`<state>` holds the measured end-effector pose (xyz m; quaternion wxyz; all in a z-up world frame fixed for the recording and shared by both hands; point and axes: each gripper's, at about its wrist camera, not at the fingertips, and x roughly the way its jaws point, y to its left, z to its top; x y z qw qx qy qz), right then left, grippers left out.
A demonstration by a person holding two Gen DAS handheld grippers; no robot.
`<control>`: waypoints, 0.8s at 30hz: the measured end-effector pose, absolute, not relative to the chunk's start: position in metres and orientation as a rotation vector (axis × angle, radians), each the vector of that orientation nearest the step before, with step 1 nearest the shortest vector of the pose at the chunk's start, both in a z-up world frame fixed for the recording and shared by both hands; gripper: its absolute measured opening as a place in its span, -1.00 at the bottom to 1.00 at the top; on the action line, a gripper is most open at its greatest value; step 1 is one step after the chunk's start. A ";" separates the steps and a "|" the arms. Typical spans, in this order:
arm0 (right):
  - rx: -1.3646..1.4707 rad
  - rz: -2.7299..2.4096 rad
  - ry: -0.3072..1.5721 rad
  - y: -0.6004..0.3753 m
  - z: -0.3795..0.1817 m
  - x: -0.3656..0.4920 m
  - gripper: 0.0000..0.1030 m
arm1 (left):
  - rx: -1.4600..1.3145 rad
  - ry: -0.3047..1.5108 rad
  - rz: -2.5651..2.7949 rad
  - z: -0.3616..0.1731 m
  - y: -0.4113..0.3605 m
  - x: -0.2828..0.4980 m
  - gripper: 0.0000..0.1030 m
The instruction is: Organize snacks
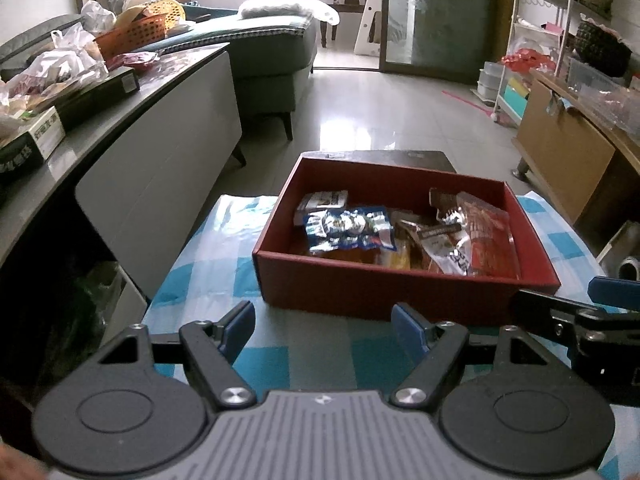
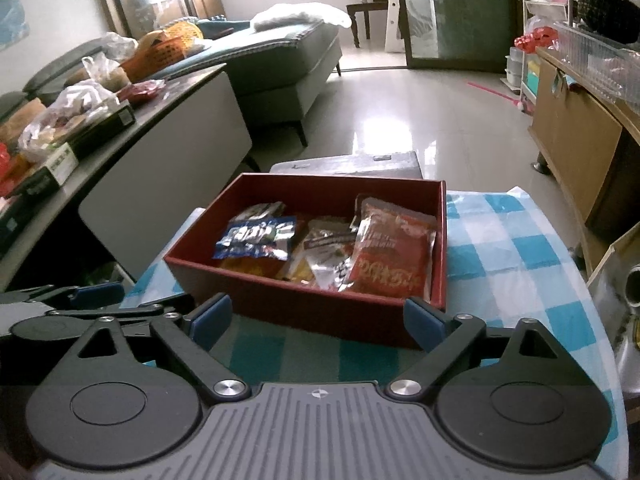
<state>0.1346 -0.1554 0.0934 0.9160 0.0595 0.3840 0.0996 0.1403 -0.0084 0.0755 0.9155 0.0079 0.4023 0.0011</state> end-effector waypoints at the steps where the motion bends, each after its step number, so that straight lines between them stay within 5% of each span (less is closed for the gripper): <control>1: 0.121 0.206 0.791 -0.154 0.093 0.131 0.86 | 0.015 0.830 0.003 0.075 -0.007 0.137 0.36; 24: 0.122 0.169 0.866 -0.153 0.077 0.076 0.93 | -0.013 0.867 -0.016 0.067 -0.001 0.076 0.47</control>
